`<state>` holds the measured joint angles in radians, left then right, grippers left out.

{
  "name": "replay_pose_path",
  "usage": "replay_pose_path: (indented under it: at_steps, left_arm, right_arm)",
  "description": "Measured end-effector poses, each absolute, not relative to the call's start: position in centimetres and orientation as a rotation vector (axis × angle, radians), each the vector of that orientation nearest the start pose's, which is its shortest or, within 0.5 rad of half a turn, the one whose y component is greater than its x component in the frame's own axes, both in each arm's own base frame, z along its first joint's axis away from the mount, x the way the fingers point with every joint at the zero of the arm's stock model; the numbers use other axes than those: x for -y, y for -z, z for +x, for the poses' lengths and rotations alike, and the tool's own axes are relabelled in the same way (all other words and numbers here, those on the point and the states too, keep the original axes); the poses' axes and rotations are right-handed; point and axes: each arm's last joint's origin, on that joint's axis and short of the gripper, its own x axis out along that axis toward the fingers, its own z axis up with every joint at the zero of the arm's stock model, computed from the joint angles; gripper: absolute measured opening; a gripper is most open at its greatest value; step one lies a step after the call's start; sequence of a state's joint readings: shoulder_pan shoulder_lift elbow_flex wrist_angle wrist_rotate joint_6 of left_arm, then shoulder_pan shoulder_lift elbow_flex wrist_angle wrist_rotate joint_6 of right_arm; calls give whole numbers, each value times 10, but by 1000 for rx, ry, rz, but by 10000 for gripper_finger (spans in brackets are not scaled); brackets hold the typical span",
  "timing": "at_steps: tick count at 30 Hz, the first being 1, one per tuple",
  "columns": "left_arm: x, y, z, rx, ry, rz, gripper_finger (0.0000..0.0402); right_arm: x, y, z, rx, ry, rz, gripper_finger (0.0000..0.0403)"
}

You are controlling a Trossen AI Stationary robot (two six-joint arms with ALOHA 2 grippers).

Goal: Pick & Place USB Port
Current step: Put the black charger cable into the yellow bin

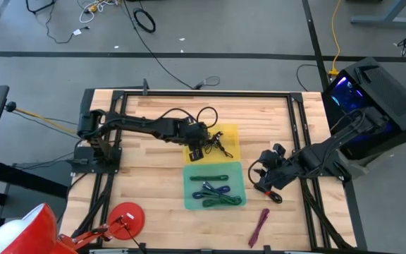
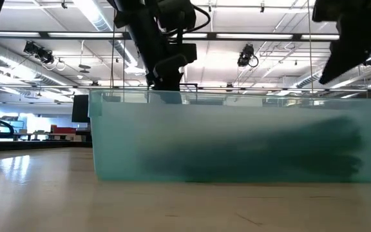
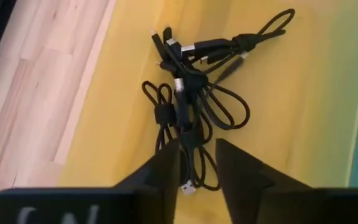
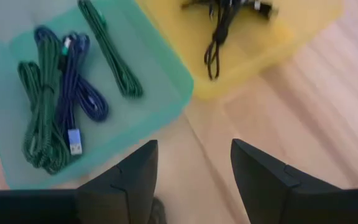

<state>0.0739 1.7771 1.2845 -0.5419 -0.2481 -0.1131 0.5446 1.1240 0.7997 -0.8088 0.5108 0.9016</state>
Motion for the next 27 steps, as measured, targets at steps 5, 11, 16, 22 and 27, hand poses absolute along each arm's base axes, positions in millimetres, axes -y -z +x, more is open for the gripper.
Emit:
replay_pose_path:
  at_steps: [5, 11, 16, 22, 27]
  left_arm:
    - [-26, -220, 363, -1021, -312, -46, 158]
    - [9, -248, 355, -919, -231, -61, 182]
    - [48, -269, 340, -859, -197, -33, 179]
    - [92, -274, 325, -829, -199, -6, 177]
    - [126, -275, 313, -790, -193, -4, 177]
  right_arm:
    - [-89, -224, 171, -954, 390, 313, 203]
    - [-89, -219, 164, -1041, 418, 386, 203]
    - [-96, -218, 159, -1054, 442, 448, 203]
    - [-114, -210, 153, -1088, 457, 498, 203]
    - [-126, -197, 153, -1132, 496, 495, 203]
